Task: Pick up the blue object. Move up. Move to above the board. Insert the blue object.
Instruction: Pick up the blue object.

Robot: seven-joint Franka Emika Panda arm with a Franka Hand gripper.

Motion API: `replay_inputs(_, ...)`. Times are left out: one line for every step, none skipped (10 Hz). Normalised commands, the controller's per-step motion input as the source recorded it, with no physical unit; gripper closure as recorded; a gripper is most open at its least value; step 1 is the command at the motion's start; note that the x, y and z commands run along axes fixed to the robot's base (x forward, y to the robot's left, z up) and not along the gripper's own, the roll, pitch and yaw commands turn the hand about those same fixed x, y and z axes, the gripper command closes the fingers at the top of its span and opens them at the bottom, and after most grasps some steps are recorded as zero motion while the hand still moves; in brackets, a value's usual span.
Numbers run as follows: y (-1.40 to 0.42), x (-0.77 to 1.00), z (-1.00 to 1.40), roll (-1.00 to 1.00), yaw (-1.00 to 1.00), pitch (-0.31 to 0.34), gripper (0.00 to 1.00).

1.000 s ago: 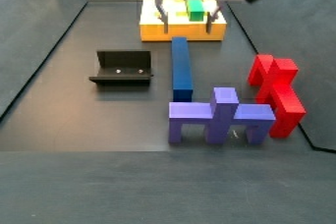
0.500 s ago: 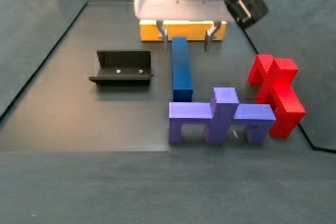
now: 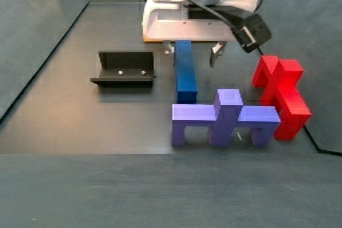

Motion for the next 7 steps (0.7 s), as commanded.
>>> replay_inputs(0.0,0.13,-0.15,0.06,-0.01,0.027,0.0)
replay_inputs(0.0,0.06,-0.03,0.02,-0.02,0.056,0.0)
replay_inputs(0.0,0.0,0.0,0.0,0.0,0.0,0.0)
replay_inputs(0.0,0.0,0.0,0.0,0.0,0.0,1.0)
replay_inputs(0.0,0.0,0.0,0.0,0.0,0.0,1.0)
replay_inputs(0.0,0.0,0.0,0.0,0.0,0.0,1.0)
replay_inputs(0.0,0.0,0.0,0.0,0.0,0.0,1.0)
